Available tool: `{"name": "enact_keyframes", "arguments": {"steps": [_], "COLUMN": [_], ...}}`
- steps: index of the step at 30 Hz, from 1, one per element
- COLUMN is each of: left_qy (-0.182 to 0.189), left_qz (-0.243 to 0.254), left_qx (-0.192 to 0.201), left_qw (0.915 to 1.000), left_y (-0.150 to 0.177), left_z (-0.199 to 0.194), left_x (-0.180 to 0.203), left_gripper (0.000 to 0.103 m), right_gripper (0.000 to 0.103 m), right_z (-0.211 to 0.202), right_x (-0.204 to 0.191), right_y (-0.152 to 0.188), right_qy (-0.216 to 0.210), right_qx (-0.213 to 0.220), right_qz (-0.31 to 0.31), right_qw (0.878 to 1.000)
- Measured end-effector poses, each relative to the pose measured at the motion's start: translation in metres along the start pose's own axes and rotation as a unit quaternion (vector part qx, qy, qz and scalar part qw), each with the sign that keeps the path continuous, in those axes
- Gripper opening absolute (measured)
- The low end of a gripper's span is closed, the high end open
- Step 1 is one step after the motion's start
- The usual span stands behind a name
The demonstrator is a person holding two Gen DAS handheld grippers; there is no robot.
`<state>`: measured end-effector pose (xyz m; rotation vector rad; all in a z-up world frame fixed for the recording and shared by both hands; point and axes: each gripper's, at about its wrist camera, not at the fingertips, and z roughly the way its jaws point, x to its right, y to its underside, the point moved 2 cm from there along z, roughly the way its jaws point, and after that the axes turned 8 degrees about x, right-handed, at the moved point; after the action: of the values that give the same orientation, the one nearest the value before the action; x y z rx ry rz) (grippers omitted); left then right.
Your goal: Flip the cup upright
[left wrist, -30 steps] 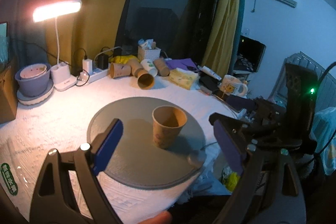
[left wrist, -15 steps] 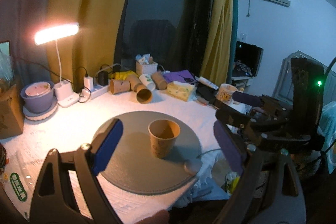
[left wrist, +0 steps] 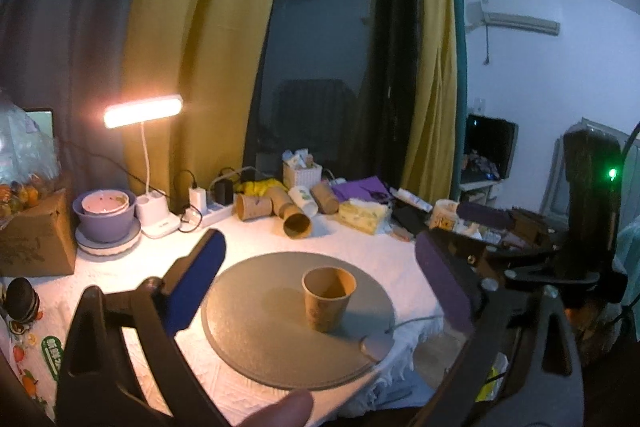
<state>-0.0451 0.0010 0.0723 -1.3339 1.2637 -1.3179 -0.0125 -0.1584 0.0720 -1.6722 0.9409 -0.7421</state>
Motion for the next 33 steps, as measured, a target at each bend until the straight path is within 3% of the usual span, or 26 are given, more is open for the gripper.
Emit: {"name": "enact_keyframes", "arguments": {"steps": [15,33], "left_qy": [-0.009,-0.011], "left_qz": [0.003,0.002], "left_qx": [0.032,0.031], "left_qw": [0.9995,0.9995], "left_y": [-0.007,-0.007], "left_z": [-0.013,-0.013], "left_x": [-0.002,-0.002], "left_gripper": [0.097,0.097], "right_gripper": [0.086,0.086], "right_z": [-0.007,-0.007], "right_x": [-0.008,-0.011], "right_y": [-0.01,-0.008], "right_qy": [-0.001,-0.002], "right_qx": [0.009,0.007], "right_qz": [-0.009,-0.01], "right_qw": [1.0,1.0]}}
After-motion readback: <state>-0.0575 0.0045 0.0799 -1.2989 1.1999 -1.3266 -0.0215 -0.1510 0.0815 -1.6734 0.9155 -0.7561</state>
